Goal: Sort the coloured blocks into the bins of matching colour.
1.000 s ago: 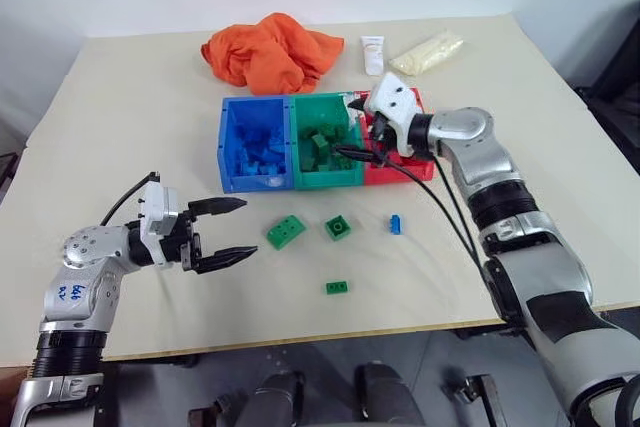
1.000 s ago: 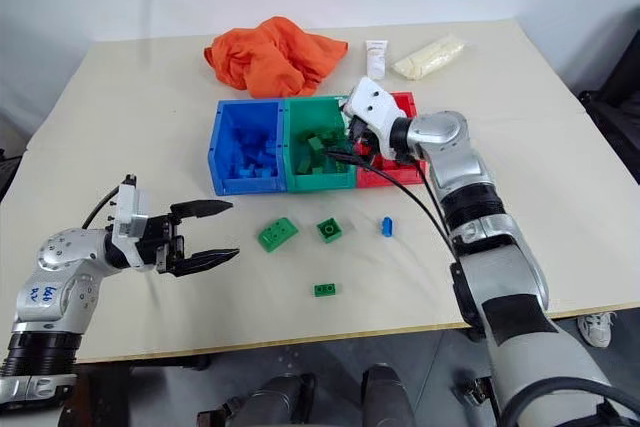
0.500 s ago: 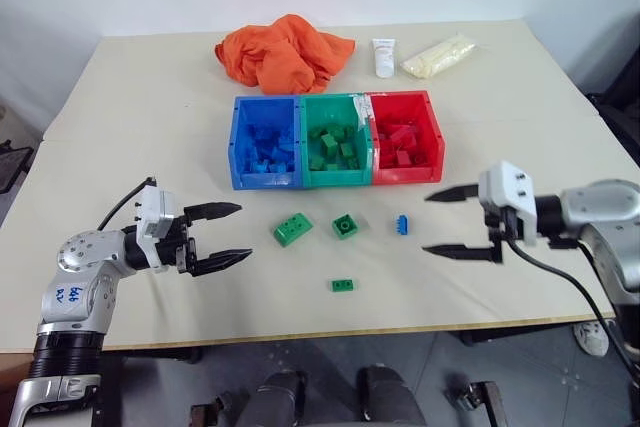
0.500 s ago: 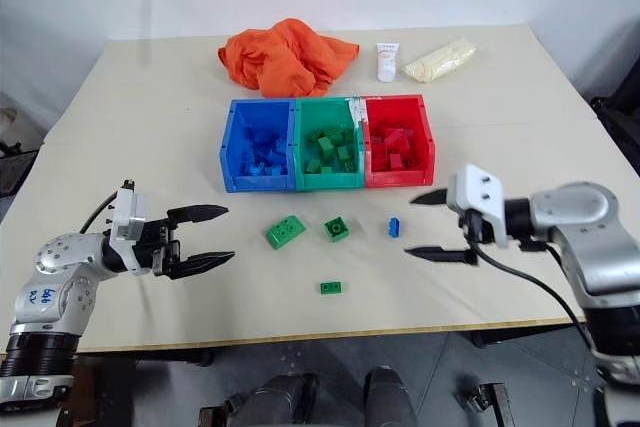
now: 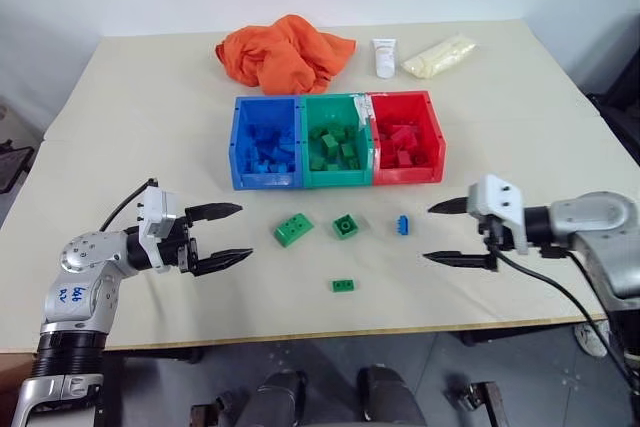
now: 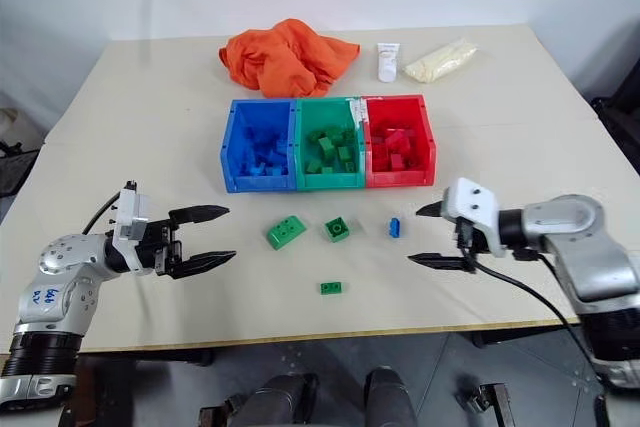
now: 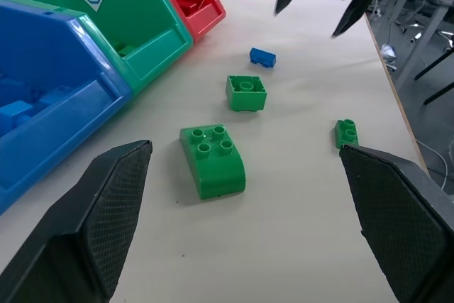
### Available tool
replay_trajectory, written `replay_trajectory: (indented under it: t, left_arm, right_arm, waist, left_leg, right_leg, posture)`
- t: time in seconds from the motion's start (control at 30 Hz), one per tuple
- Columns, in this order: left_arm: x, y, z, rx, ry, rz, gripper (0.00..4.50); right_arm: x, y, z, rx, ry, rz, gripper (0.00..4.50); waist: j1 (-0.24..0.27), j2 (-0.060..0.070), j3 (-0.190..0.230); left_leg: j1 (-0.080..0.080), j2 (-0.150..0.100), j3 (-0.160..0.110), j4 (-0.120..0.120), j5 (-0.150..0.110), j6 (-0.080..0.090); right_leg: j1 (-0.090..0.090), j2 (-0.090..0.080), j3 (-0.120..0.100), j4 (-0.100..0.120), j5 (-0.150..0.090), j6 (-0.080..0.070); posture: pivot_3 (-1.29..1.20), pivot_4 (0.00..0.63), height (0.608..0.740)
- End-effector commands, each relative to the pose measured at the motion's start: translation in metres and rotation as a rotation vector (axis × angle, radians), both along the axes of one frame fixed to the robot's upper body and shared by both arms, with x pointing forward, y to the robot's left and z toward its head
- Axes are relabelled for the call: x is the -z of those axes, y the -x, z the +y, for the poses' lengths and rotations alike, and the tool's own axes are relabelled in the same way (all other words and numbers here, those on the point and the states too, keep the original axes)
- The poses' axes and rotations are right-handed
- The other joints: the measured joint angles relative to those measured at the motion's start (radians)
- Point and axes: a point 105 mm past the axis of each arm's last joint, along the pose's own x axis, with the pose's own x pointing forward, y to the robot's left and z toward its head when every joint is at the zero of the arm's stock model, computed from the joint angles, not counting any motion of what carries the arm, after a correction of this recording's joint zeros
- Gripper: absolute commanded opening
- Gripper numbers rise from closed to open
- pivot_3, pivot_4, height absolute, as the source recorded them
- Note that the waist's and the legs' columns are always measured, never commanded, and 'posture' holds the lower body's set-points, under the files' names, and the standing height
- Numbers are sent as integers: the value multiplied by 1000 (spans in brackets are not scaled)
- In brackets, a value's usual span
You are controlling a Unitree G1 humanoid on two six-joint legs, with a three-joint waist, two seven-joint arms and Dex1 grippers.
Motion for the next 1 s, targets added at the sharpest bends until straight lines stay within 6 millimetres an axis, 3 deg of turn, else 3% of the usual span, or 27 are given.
replay_trajectory:
  t: [0.03, 0.13, 0.33, 0.43, 0.67, 0.7, 0.83, 1.0]
  left_arm:
    - [-7, 4, -5, 17, -2, -40, 4500]
    - [-8, 7, -6, 16, 1, -43, 4500]
    - [-8, 12, -6, 9, 2, -46, 4500]
    - [-8, 14, -6, 1, 4, -48, 4500]
    - [-7, 17, -6, -7, 7, -45, 4500]
    - [-7, 17, -6, -7, 8, -45, 4500]
    - [-7, 15, -8, -4, 12, -47, 4500]
    - [-7, 11, -10, 3, 16, -50, 4500]
  right_arm:
    - [0, -11, 8, -10, 6, -29, 4461]
    - [11, -22, 20, -26, 10, -14, 4461]
    - [27, -38, 23, -5, 37, 10, 4461]
    - [35, -40, 17, 20, 38, 37, 3840]
    - [35, -39, 11, 34, -5, 40, 1631]
    - [34, -39, 11, 32, -13, 35, 1439]
    - [10, -39, 26, 2, -78, -33, 1443]
    - [-42, -50, 82, -83, -236, -171, 1443]
  waist:
    - [3, 0, 0]
    - [-1, 0, 0]
    - [-3, 0, 0]
    - [-2, 0, 0]
    - [0, 0, 0]
    - [0, 0, 0]
    - [0, 0, 0]
    - [-17, 0, 0]
  left_leg:
    - [0, 0, 0, 0, 0, 0]
    - [0, 0, 0, 1, 0, 0]
    - [0, 0, 0, 0, 0, 0]
    - [0, 0, 0, 0, 0, 0]
    - [1, 0, -1, 1, 0, 0]
    - [1, 0, -1, 1, 0, 0]
    - [1, 0, -1, 1, 0, 0]
    - [1, 1, 1, -1, 0, -1]
  right_leg:
    - [0, 0, 0, 0, 0, 0]
    - [0, 0, 0, 0, 0, 0]
    - [-1, 0, 0, 1, 0, 0]
    - [0, 0, 0, 1, 0, 0]
    - [1, 0, 0, 1, 0, 0]
    - [1, 0, 0, 1, 0, 0]
    - [1, 0, 0, 1, 0, 0]
    - [-1, 1, 0, 1, 0, 0]
  posture:
    - [0, 150, 740]
    - [0, 150, 740]
    - [0, 150, 740]
    - [0, 150, 740]
    - [0, 150, 740]
    - [0, 150, 740]
    - [0, 150, 740]
    - [0, 150, 740]
